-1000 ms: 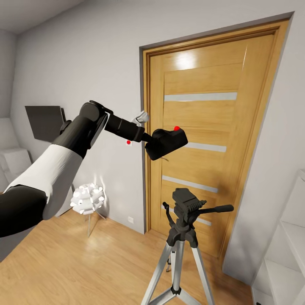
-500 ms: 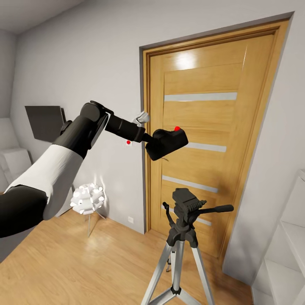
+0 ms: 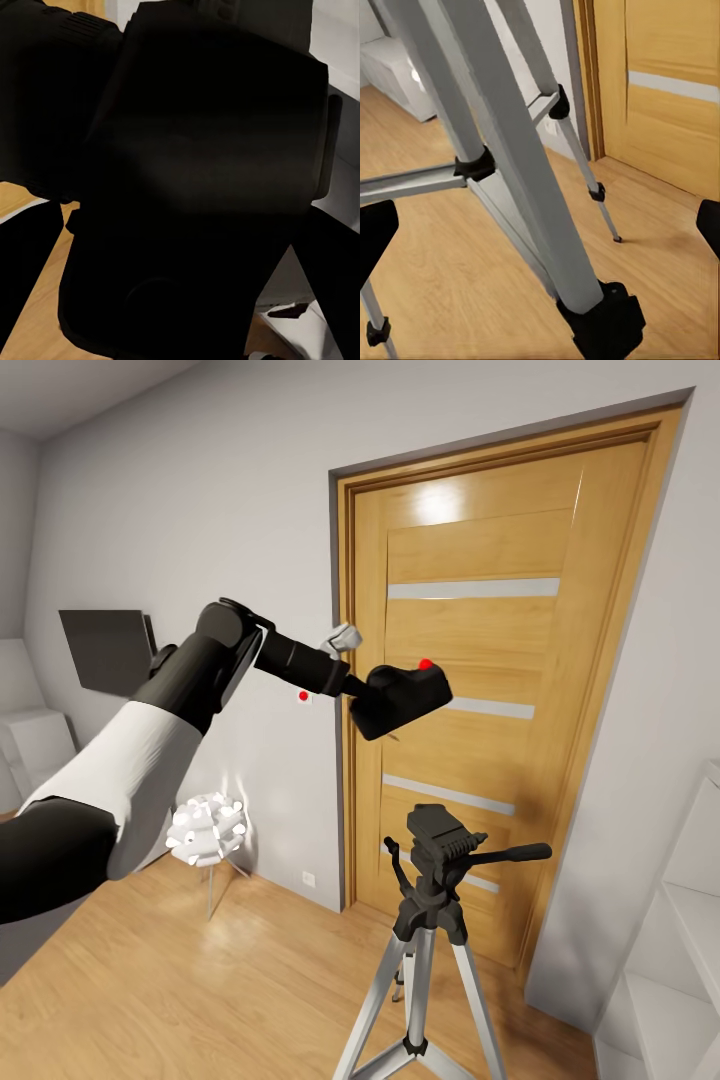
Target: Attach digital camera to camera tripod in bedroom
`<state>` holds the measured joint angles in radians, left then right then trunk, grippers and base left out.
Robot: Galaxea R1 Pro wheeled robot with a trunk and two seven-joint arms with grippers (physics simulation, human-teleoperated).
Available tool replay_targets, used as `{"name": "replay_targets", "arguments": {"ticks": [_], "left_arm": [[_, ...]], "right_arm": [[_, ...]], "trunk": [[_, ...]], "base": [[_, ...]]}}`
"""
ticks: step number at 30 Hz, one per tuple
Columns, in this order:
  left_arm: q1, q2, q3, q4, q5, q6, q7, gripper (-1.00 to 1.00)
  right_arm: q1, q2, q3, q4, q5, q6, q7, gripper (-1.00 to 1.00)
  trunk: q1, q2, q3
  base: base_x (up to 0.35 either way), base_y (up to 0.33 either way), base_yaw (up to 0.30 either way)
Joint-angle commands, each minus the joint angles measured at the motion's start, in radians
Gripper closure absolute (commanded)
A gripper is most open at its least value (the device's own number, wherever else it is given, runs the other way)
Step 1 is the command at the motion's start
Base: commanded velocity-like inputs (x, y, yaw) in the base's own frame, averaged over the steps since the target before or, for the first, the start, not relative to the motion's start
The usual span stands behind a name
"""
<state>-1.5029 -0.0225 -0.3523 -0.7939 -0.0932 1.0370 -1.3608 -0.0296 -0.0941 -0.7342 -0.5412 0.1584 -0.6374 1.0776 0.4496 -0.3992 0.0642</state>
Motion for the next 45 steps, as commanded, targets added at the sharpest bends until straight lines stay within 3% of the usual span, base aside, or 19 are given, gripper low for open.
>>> {"name": "replay_targets", "arguments": {"ticks": [1,3,4,6,8,13,19,35,41,42,45], "left_arm": [[0.0,-0.002,0.002,0.0,-0.009,0.01,-0.009,1.0],[0.0,-0.003,0.001,0.0,-0.009,0.01,-0.009,1.0],[0.0,-0.004,0.001,0.0,-0.009,0.01,-0.009,1.0],[0.0,-0.006,0.001,0.0,-0.009,0.01,-0.009,1.0],[0.0,-0.009,0.001,0.0,-0.01,0.01,-0.008,1.0],[0.0,-0.011,0.001,0.001,-0.01,0.01,-0.008,1.0],[0.0,-0.011,0.001,0.001,-0.01,0.01,-0.008,1.0],[0.026,-0.018,0.0,0.001,-0.01,0.01,-0.009,1.0],[0.038,-0.019,0.0,0.002,-0.01,0.01,-0.009,1.0],[0.039,-0.019,0.0,0.001,-0.01,0.01,-0.009,1.0],[0.04,-0.02,0.0,0.002,-0.01,0.01,-0.009,1.0]], "right_arm": [[-0.001,0.005,0.03,-0.001,0.013,-0.003,-0.034,-1.0],[-0.001,0.009,0.076,-0.001,0.016,-0.003,-0.074,-1.0],[-0.001,0.011,0.127,-0.002,0.018,-0.004,-0.117,-1.0],[-0.002,0.013,0.177,-0.004,0.019,-0.004,-0.161,-1.0],[-0.003,0.015,0.264,-0.01,0.02,-0.004,-0.25,-1.0],[-0.012,0.017,0.37,-0.04,0.021,-0.003,-0.4,-1.0],[-0.02,0.022,0.39,-0.082,0.021,-0.001,-0.427,-1.0],[-0.076,0.033,0.4,-0.101,0.021,0.001,-0.474,-1.0],[-0.082,0.039,0.432,-0.102,0.021,0.001,-0.481,-1.0],[-0.082,0.039,0.435,-0.102,0.021,0.001,-0.481,1.0],[-0.084,0.04,0.439,-0.102,0.021,0.001,-0.482,1.0]], "trunk": [[0.0,-0.001,0.0],[0.0,-0.001,0.0],[0.0,-0.001,0.0],[0.0,-0.001,0.0],[0.0,-0.001,0.0],[0.0,-0.001,0.0],[0.0,-0.001,0.0],[0.0,-0.001,0.0],[0.0,-0.001,0.0],[0.0,-0.001,0.0],[0.0,-0.001,0.0]], "base": [[0.0,0.0,0.0],[0.0,0.0,0.0],[0.0,0.0,0.0],[0.0,0.0,0.0],[0.0,0.0,0.0],[0.0,0.0,0.0],[0.0,0.0,0.0],[0.0,0.0,0.0],[0.0,0.0,0.0],[0.0,0.0,0.0],[0.0,0.0,0.0]]}}
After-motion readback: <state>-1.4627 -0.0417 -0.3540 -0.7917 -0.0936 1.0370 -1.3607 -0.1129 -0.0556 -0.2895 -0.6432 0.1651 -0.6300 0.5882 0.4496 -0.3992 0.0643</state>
